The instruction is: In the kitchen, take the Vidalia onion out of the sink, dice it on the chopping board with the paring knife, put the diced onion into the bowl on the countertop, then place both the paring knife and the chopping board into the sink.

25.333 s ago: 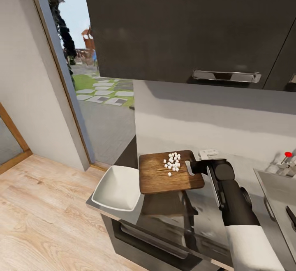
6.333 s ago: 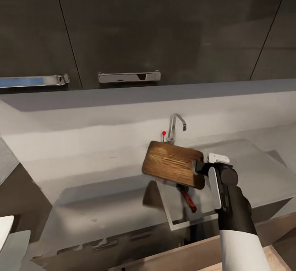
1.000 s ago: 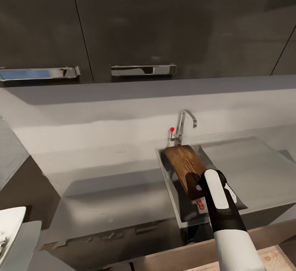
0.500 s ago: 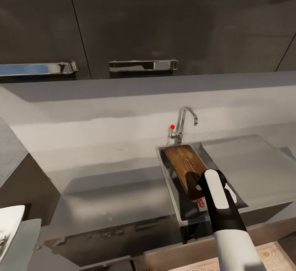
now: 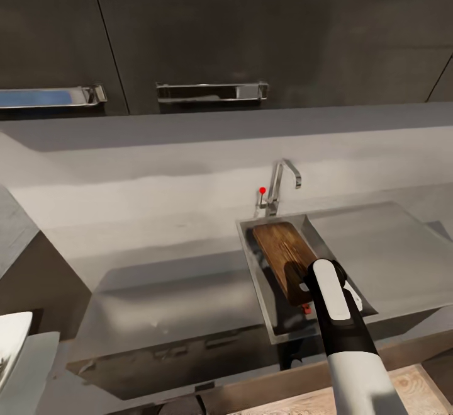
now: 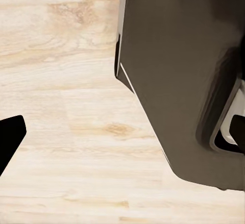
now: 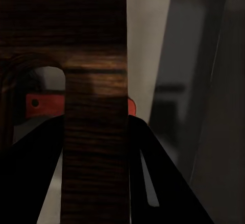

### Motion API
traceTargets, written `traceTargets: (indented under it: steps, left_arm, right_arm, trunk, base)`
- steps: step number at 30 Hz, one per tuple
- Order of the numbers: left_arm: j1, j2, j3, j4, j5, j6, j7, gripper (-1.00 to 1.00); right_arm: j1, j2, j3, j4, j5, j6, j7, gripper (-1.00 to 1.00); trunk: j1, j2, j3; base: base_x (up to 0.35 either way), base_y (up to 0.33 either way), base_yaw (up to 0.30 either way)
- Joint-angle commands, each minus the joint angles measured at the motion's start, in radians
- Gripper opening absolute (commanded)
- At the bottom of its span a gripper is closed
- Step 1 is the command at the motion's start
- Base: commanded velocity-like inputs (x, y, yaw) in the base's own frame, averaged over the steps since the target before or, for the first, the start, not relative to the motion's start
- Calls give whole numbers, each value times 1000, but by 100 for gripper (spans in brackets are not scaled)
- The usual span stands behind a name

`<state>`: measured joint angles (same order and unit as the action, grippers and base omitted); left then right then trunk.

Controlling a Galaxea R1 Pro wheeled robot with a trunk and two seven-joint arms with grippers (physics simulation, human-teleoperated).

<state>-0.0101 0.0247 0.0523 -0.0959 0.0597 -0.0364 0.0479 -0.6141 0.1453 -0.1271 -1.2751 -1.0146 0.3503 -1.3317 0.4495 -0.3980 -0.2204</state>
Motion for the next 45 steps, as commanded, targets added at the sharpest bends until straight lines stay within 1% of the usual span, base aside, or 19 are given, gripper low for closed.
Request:
traceTargets:
  steps: [1,45]
  left_arm:
    - [-1,0,4,1,6,-3,0,100]
    - [-1,0,4,1,6,-3,0,100]
  right_arm:
    - [-1,1,-2,-1,-2,10,-4,-100]
    - [-1,0,-6,-1,-3,9,-2,-100]
  trunk:
    - [0,-2,-4]
    - [0,-2,-74]
  base:
    - [0,0,0]
    - [0,0,0]
